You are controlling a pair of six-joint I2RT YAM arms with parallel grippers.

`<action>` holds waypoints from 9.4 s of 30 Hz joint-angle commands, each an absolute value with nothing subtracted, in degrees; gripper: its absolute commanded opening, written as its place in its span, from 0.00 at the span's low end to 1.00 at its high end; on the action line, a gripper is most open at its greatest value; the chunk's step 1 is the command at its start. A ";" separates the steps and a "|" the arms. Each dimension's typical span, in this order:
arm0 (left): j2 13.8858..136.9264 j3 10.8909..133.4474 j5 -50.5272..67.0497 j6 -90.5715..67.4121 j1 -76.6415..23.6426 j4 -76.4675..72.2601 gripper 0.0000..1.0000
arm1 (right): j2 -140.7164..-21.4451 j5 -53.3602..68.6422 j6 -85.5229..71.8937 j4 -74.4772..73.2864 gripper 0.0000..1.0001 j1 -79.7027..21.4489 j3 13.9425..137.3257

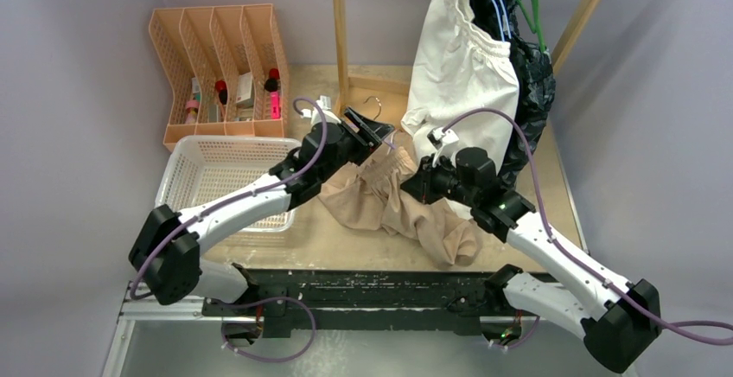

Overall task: Remove the shorts from the hanger
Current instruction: Remove the shorts from the hanger, then place the hanger on the clothes rod, then pick up the shorts at the center of the board.

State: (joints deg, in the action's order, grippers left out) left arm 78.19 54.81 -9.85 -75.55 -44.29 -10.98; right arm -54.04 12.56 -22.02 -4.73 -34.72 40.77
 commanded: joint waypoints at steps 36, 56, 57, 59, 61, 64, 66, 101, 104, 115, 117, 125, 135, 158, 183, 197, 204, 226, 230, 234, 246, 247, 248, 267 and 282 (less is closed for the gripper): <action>78.89 68.13 -17.37 -67.81 -44.19 2.85 0.00 | -51.01 22.66 -28.30 -0.79 0.39 -35.24 37.55; 70.65 77.19 -18.78 -57.79 -31.56 19.77 0.00 | -58.55 34.22 -24.49 -1.48 0.00 -35.28 37.21; 70.06 77.60 -19.57 -57.53 -31.55 20.82 0.00 | -62.16 32.15 -24.64 -0.78 0.00 -35.51 38.66; 68.48 78.03 -21.84 -57.03 -31.55 22.82 0.00 | -67.93 25.18 -24.34 -2.07 0.00 -37.21 42.95; 66.36 78.08 -25.22 -56.87 -31.55 24.83 0.00 | -73.96 17.74 -21.09 -5.36 0.00 -41.21 49.06; 62.74 76.93 -29.12 -57.02 -31.55 27.11 0.00 | -81.19 8.45 -19.83 -8.38 0.01 -45.83 55.89; 60.48 76.12 -30.55 -57.21 -31.55 28.04 0.00 | -83.21 8.06 -18.34 -7.96 0.04 -47.04 58.81; 60.78 57.15 -8.07 -80.29 -31.55 1.83 0.00 | -53.19 15.66 -21.50 15.87 0.79 -47.46 41.66; 60.03 56.78 -8.29 -80.75 -31.55 1.43 0.00 | -54.39 13.47 -20.17 12.82 0.80 -47.46 42.61; 58.18 52.81 -10.41 -88.84 -31.64 1.63 0.00 | -61.48 13.52 -17.63 9.94 0.67 -47.46 47.74; 57.50 51.82 -11.27 -90.31 -31.64 1.52 0.00 | -63.87 13.12 -16.33 7.61 0.62 -47.46 50.22; 55.25 51.41 -13.50 -91.58 -31.64 3.39 0.00 | -65.89 12.45 -16.71 8.13 0.42 -47.63 50.60; 55.10 50.21 -12.53 -91.60 -31.62 1.95 0.00 | -66.53 11.73 -17.57 9.41 0.37 -48.28 49.44; 61.01 56.23 -1.62 -77.76 -31.64 2.36 0.77 | -57.95 -1.62 -22.42 1.74 0.00 -49.22 47.88; 58.17 59.37 -4.97 -54.67 -31.61 21.98 0.97 | -51.82 -33.92 -16.56 -15.33 0.00 -49.22 63.78; 56.66 59.73 -8.92 -51.08 -31.60 27.46 0.99 | -69.37 -35.41 -6.35 -14.39 0.00 -44.34 85.51; 55.32 59.95 -10.48 -50.74 -31.64 29.39 0.99 | -74.57 -32.82 -4.89 -13.30 0.00 -42.84 93.78; 54.94 60.13 -11.08 -50.19 -31.64 30.23 0.98 | -90.13 -30.80 -6.70 -22.46 0.00 -41.68 115.14; 55.10 60.38 -11.19 -49.94 -31.60 30.36 0.98 | -92.78 -28.36 -6.96 -25.00 0.00 -41.48 119.08; 55.46 60.38 -10.90 -49.94 -31.64 30.40 0.98 | -94.75 -28.17 -7.12 -26.27 0.00 -41.31 121.52; 55.29 60.31 -10.54 -49.82 -31.64 31.00 0.98 | -93.35 -27.27 -9.60 -26.11 0.05 -40.81 116.68; 55.48 60.37 -10.45 -49.77 -31.64 30.96 0.98 | -92.97 -26.37 -9.62 -25.91 0.12 -40.84 116.12; 55.53 60.38 -10.35 -49.83 -31.64 30.90 0.98 | -92.46 -25.27 -9.61 -25.79 0.20 -40.79 115.48; 61.72 59.96 -6.12 -45.30 -31.64 31.65 0.97 | -59.42 -13.80 -25.38 -10.50 0.73 -40.82 63.11; 89.47 72.55 -20.06 -32.98 -50.56 34.07 1.00 | -41.01 -16.82 -48.17 -13.20 0.74 -40.87 36.94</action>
State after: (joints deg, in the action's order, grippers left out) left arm 85.78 69.84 -13.63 -37.63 -50.06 34.50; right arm -47.00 -13.93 -42.48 -15.81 -40.75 38.22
